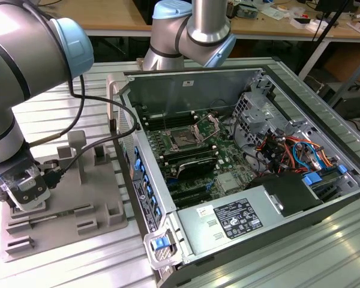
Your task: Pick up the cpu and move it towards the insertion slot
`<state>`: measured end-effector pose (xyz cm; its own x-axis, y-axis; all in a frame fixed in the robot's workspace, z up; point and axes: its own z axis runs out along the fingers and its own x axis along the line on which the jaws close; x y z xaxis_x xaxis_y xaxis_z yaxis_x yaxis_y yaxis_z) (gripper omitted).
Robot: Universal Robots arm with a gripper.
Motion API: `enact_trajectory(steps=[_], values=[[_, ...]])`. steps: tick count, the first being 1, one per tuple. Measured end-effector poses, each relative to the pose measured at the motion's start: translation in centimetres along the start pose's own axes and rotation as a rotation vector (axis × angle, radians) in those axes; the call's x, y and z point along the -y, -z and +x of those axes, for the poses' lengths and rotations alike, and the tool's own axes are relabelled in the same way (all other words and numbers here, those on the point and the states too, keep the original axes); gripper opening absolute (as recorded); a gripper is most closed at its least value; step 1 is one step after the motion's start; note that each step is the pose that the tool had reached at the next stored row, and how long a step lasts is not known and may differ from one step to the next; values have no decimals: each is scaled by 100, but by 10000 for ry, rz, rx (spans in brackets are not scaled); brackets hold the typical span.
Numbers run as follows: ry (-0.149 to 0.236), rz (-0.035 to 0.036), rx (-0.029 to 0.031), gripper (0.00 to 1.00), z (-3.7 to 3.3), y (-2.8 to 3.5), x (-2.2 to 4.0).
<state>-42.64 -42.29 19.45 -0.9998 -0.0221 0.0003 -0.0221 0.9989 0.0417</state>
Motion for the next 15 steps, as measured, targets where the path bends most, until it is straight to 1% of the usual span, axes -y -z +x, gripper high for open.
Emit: enact_trajectory(steps=[2,4,10,15], values=[[0,-11,0,55,0,14,-1],[1,-20,1,55,0,15,0],[1,-21,0,55,0,17,0],[1,-33,0,55,0,59,-2]])
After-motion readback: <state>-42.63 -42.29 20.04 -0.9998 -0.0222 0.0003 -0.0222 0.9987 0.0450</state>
